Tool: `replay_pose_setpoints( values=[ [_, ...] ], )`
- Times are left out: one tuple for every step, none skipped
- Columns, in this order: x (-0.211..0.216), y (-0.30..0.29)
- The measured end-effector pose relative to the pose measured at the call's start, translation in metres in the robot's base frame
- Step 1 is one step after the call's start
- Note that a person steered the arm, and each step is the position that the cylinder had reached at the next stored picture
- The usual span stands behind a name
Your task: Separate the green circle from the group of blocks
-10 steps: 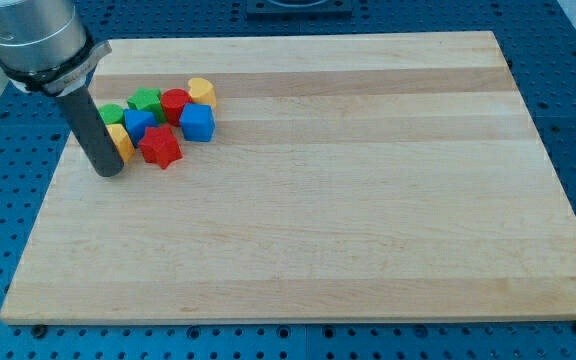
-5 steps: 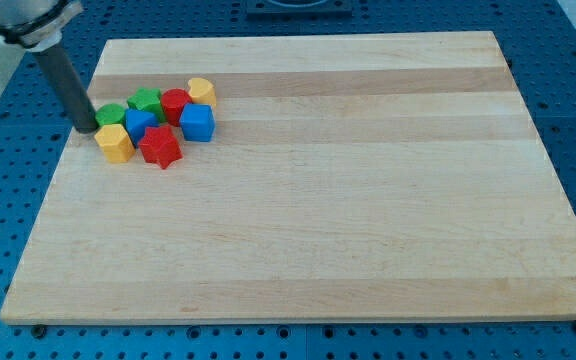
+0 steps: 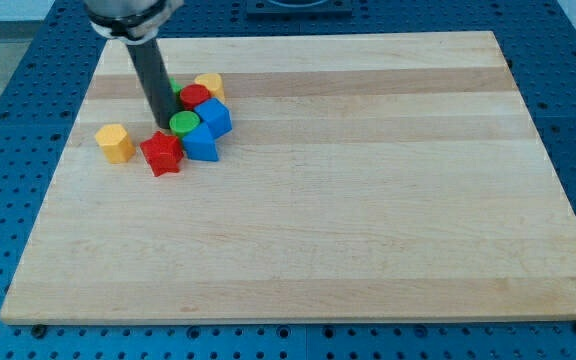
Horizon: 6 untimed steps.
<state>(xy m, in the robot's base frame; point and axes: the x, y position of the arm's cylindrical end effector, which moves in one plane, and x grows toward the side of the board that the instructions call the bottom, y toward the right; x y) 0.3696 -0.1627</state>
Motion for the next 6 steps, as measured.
replay_pose_setpoints(
  values=[
    [0.006, -0.002],
    [0.008, -0.018],
    [0.014, -0.013],
    [0.021, 0.018],
    [0.033, 0.051],
    [0.047, 0.083]
  ],
)
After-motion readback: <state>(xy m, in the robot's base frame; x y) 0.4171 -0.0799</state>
